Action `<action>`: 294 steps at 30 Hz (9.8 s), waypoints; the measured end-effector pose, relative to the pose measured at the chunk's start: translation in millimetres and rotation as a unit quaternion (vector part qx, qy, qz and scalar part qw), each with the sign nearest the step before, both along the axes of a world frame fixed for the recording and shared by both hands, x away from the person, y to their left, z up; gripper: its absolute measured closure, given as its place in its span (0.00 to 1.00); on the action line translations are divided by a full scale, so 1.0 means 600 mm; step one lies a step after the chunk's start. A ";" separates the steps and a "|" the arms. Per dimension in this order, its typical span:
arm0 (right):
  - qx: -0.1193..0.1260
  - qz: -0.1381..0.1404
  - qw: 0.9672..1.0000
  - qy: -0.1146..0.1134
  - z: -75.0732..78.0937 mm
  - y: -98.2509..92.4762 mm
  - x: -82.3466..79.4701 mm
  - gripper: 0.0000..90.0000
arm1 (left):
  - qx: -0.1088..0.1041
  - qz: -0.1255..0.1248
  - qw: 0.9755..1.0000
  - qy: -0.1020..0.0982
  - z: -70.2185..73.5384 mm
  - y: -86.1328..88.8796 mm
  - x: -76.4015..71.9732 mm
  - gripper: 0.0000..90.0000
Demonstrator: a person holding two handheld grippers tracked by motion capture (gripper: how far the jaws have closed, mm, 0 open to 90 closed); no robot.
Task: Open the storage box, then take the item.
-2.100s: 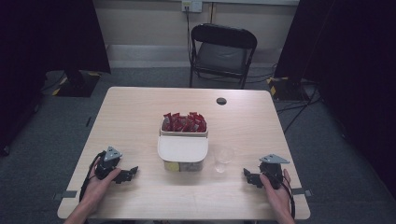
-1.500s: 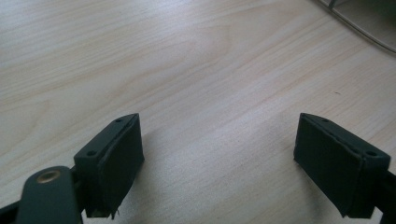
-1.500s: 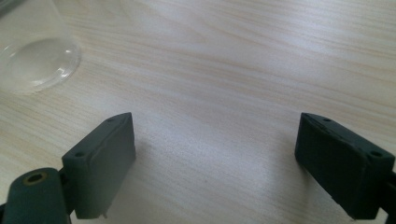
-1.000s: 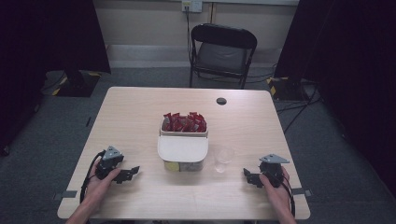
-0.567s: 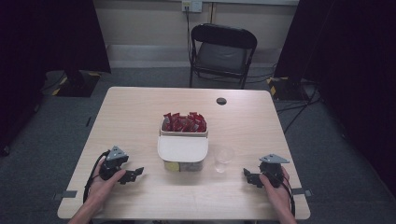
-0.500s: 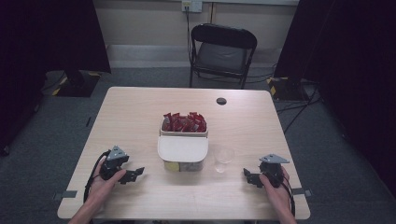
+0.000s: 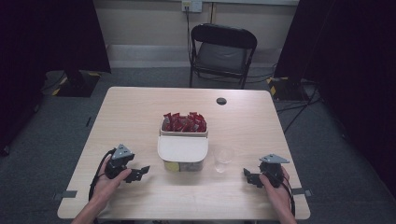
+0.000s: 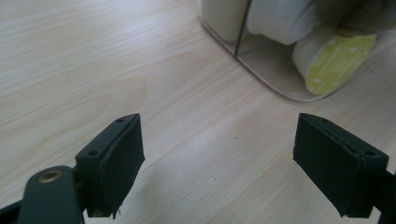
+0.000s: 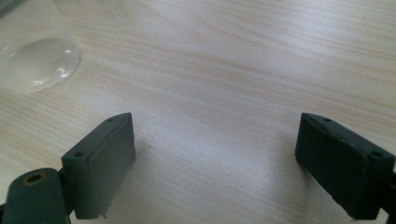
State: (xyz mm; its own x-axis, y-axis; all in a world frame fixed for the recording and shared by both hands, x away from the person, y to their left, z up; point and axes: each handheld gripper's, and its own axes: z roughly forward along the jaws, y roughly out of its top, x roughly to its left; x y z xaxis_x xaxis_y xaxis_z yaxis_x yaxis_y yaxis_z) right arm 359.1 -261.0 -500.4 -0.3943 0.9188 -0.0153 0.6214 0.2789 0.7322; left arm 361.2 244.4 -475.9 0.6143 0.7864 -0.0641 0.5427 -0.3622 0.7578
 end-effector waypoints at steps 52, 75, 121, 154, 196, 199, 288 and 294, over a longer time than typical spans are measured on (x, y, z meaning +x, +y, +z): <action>0.000 0.000 1.000 0.000 0.000 0.000 0.000 0.13 | -0.045 -0.075 0.996 -0.008 0.044 -0.082 0.000 0.18; 0.001 -0.001 1.000 0.000 0.000 0.000 0.000 0.13 | -0.053 -0.068 0.996 -0.017 0.060 -0.092 0.016 0.18; 0.000 0.000 1.000 0.000 0.000 0.000 0.000 0.13 | -0.088 -0.077 0.992 -0.037 0.111 -0.079 0.028 0.18; 0.001 -0.001 1.000 0.000 0.000 0.000 0.000 0.13 | -0.102 -0.072 0.991 -0.044 0.145 -0.075 0.042 0.18; 0.001 -0.001 1.000 0.000 0.000 0.000 0.000 0.13 | -0.134 -0.060 0.988 -0.049 0.161 -0.075 0.072 0.17; 0.001 -0.001 1.000 0.000 0.000 0.000 0.000 0.13 | -0.135 -0.061 0.988 -0.048 0.164 -0.076 0.076 0.17; 0.086 0.112 0.988 -0.064 0.122 0.063 -0.041 0.25 | -0.130 -0.031 0.990 -0.041 0.163 -0.079 0.142 0.17; 0.101 0.139 0.982 -0.077 0.140 0.095 -0.037 0.31 | -0.129 -0.029 0.990 -0.040 0.163 -0.079 0.140 0.17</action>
State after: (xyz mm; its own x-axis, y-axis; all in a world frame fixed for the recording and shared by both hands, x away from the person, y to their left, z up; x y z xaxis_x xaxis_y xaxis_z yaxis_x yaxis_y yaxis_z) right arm 337.0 -204.1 -416.3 -0.6383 0.7658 0.0778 0.4193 0.2611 0.8695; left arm 445.4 197.1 -378.0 0.6700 0.7129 -0.2073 0.4602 -0.1797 0.8694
